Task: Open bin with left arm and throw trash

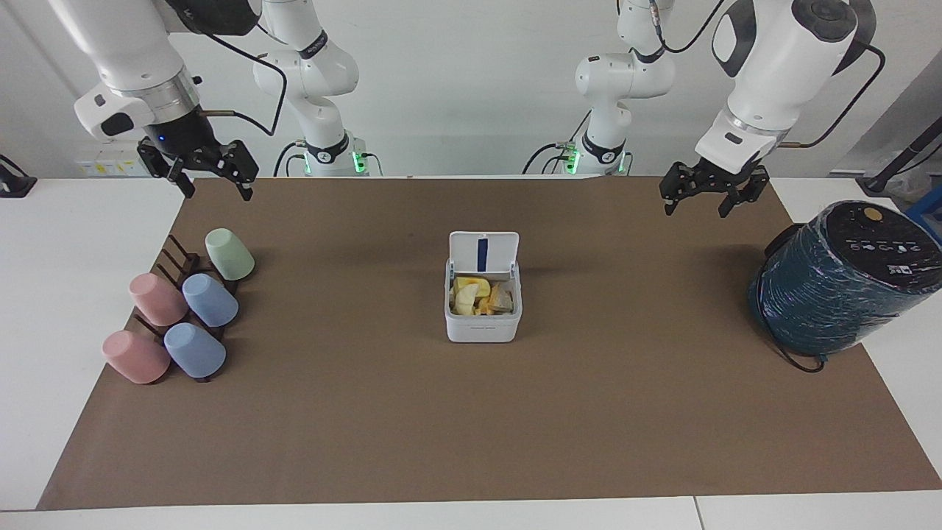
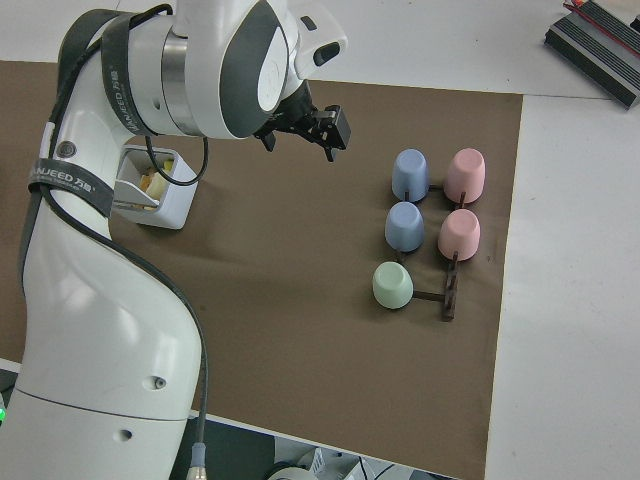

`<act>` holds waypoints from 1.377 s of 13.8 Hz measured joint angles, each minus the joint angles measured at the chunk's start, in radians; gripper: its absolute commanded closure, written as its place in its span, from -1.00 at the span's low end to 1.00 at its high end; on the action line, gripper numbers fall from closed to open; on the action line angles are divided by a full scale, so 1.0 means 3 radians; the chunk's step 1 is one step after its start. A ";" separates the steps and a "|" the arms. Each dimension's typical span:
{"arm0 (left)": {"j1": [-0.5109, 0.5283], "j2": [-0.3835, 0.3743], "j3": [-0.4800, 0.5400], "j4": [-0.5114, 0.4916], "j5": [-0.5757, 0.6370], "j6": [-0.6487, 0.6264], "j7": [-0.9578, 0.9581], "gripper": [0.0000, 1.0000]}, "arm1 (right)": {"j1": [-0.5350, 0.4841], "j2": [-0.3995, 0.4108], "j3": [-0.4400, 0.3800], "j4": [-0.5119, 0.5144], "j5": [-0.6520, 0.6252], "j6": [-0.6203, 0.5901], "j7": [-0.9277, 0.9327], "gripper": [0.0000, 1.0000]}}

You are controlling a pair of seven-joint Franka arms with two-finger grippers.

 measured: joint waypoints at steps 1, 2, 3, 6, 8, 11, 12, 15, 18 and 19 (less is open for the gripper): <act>0.0021 -0.0001 0.0006 0.0000 -0.0003 0.0002 0.0000 -1.00 | 0.0022 0.0000 0.0000 -0.0006 -0.0048 0.0000 -0.0004 -1.00; 0.0030 -0.0003 0.0006 0.0000 -0.0006 0.0004 0.0000 -1.00 | 0.0042 0.0000 0.0001 -0.0010 -0.0064 0.0000 -0.0004 -1.00; 0.0031 -0.0003 0.0005 0.0000 -0.0007 0.0007 0.0000 -1.00 | 0.0055 0.0000 0.0002 -0.0010 -0.0068 0.0000 -0.0004 -1.00; 0.0031 -0.0003 -0.0011 0.0000 -0.0009 0.0012 0.0000 -1.00 | 0.0063 0.0000 0.0000 -0.0004 -0.0064 -0.0079 -0.0004 -1.00; 0.0031 -0.0003 -0.0023 0.0005 -0.0009 0.0015 0.0000 -1.00 | 0.0062 -0.0010 -0.0002 0.0013 -0.0061 -0.0214 -0.0004 -1.00; 0.0030 -0.0011 -0.0026 0.0023 -0.0010 0.0015 0.0000 -1.00 | 0.0062 -0.0026 -0.0002 0.0015 -0.0060 -0.0241 -0.0004 -1.00; 0.0030 -0.0020 -0.0026 0.0025 -0.0010 0.0014 0.0000 -1.00 | 0.0062 -0.0027 -0.0002 0.0015 -0.0060 -0.0241 -0.0004 -1.00; 0.0030 -0.0057 -0.0026 0.0027 -0.0011 -0.0008 0.0000 -1.00 | 0.0062 -0.0027 -0.0003 0.0015 -0.0060 -0.0241 -0.0004 -1.00; 0.0030 -0.0066 -0.0027 0.0026 -0.0012 -0.0025 0.0000 -1.00 | 0.0062 -0.0027 -0.0003 0.0015 -0.0060 -0.0241 -0.0004 -1.00; 0.0030 -0.0066 -0.0028 0.0025 -0.0012 -0.0032 0.0000 -1.00 | 0.0062 -0.0027 -0.0003 0.0015 -0.0060 -0.0241 -0.0004 -1.00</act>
